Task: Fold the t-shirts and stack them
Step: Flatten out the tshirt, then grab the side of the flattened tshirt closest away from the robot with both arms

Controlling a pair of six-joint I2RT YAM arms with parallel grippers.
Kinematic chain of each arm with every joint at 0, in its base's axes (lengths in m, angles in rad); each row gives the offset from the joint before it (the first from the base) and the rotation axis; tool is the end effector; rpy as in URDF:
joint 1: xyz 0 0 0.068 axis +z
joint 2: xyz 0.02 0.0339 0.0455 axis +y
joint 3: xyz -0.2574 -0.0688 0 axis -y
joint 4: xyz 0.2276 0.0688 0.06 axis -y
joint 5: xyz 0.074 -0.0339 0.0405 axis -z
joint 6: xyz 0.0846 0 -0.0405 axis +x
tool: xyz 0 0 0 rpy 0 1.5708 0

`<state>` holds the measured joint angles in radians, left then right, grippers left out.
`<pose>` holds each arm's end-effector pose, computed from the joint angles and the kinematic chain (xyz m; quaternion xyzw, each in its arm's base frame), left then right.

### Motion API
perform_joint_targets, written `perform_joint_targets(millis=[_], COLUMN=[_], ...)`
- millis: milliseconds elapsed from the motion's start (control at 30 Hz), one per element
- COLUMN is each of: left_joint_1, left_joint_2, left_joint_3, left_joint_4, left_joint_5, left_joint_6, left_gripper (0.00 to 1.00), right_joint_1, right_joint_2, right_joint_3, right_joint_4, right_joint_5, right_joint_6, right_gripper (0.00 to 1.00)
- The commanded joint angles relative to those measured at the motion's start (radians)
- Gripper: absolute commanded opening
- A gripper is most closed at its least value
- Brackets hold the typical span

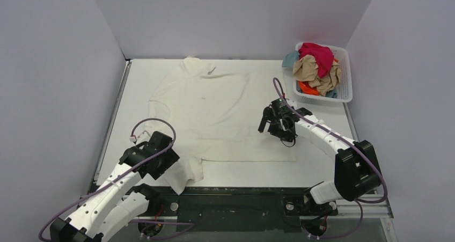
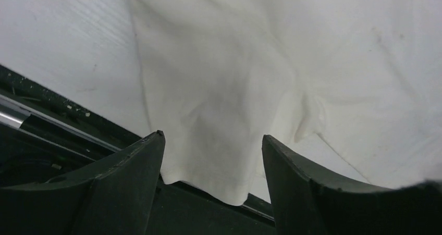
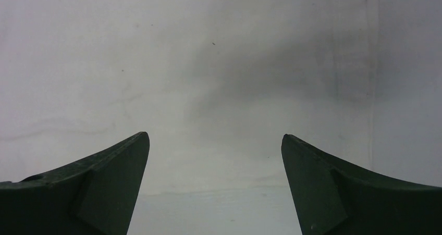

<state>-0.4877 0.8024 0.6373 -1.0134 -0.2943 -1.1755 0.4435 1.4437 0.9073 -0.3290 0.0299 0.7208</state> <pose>0.1305 -0.0415 0.1772 -0.3540 0.9038 -0.0456 0.2362 0.2869 0.1335 0.1834 0.1348 0.9286 0.1782 0.2962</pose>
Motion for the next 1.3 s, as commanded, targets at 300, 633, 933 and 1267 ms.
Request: perform_joint_targets(millis=[300, 633, 933, 1267], left_joint_1=[-0.080, -0.241, -0.245, -0.243], left_joint_2=[0.102, 0.078, 0.153, -0.022], left_joint_3=[-0.137, -0.230, -0.201, -0.076], left_joint_4=[-0.090, 0.020, 0.089, -0.096], left_joint_5=[0.079, 0.196, 0.143, 0.114], left_joint_6=[-0.240, -0.252, -0.239, -0.195], left_gripper=[0.59, 0.56, 0.00, 0.00], right_joint_1=[-0.009, -0.014, -0.038, -0.057], right_joint_2=[-0.090, -0.067, -0.127, -0.347], right_joint_3=[0.032, 0.039, -0.041, -0.266], right_joint_4=[-0.133, -0.144, -0.155, -0.267], right_joint_5=[0.077, 0.076, 0.089, 0.138], right_joint_6=[-0.047, -0.077, -0.054, 0.107], right_gripper=[0.93, 0.93, 0.91, 0.84])
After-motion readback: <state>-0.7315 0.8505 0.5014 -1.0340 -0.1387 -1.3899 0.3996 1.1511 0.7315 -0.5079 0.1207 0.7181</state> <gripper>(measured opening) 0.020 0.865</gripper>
